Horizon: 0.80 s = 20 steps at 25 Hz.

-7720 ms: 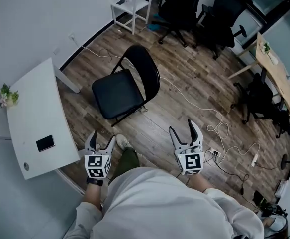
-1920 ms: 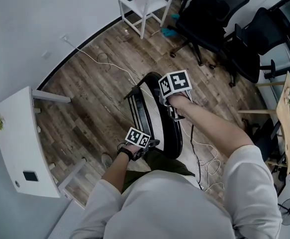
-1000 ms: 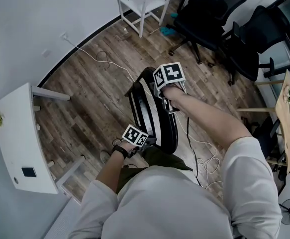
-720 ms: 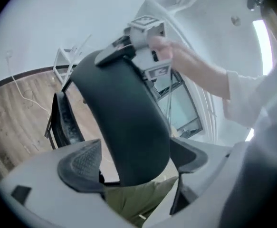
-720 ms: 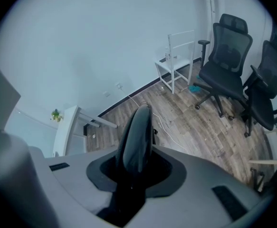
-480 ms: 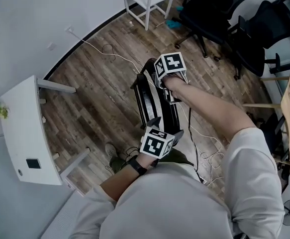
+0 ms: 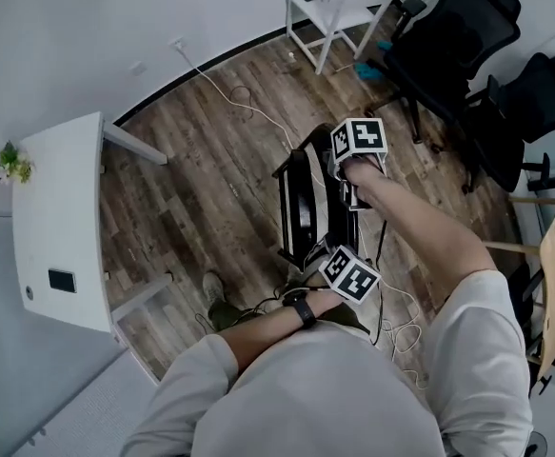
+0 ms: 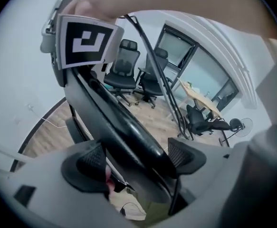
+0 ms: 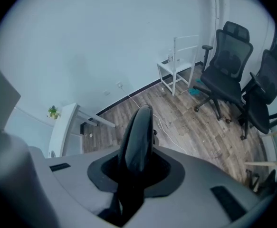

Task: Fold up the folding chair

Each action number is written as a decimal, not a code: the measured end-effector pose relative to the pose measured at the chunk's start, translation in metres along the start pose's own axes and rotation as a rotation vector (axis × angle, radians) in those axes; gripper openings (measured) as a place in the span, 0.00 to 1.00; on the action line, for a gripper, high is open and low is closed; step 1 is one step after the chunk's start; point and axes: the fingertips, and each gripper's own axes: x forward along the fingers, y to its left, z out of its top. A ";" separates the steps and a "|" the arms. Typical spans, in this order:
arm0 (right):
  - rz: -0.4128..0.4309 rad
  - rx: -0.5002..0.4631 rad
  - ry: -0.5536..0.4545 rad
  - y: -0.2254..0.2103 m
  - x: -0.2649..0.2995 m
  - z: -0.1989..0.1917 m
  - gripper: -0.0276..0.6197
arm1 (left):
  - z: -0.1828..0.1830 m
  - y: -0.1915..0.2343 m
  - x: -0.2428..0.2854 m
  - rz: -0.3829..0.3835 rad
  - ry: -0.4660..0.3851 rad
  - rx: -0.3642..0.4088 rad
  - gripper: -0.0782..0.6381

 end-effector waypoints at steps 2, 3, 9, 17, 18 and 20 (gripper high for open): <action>-0.016 -0.005 0.009 0.015 0.003 0.001 0.18 | -0.008 0.010 -0.011 0.007 0.006 -0.010 0.67; -0.025 -0.011 0.011 0.024 0.005 0.001 0.18 | -0.013 0.016 -0.018 0.010 0.004 -0.017 0.66; -0.081 -0.056 0.017 0.097 0.018 -0.003 0.18 | -0.054 0.057 -0.068 0.007 -0.016 -0.043 0.61; -0.108 -0.095 -0.011 0.228 0.029 -0.005 0.18 | -0.119 0.122 -0.154 0.026 -0.059 -0.043 0.60; -0.106 -0.094 -0.014 0.244 0.031 -0.006 0.18 | -0.128 0.131 -0.165 0.029 -0.061 -0.041 0.60; -0.098 -0.091 -0.019 0.277 0.037 -0.007 0.18 | -0.147 0.150 -0.186 0.037 -0.063 -0.039 0.60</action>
